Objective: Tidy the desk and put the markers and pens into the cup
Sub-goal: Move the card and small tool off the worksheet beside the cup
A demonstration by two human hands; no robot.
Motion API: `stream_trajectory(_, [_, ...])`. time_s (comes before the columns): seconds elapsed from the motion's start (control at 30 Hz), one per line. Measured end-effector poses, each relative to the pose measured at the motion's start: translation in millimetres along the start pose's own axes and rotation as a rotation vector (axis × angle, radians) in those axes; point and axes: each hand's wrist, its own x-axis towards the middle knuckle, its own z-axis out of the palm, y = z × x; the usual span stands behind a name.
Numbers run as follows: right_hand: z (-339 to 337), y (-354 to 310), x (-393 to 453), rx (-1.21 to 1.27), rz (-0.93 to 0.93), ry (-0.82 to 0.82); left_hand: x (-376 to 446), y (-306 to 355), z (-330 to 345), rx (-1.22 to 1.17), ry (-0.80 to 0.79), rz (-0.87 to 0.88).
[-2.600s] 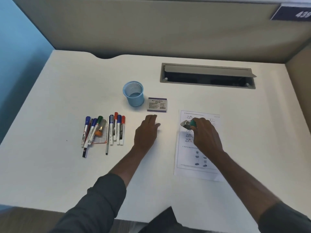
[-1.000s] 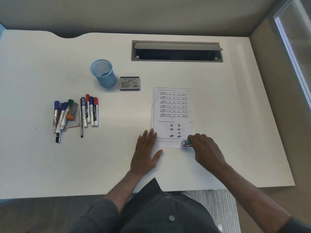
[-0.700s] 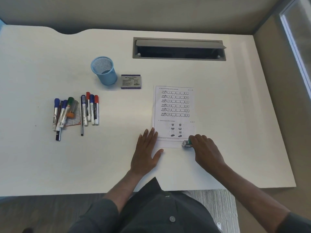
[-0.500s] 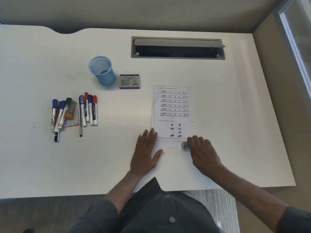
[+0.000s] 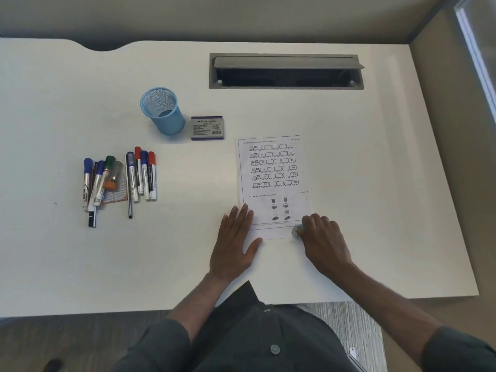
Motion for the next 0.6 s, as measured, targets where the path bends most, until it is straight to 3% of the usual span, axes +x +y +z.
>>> stream_trajectory(0.6, [11,-6,-3,0.019,0.036,0.095,1,-1,0,0.052,-0.044,0.011])
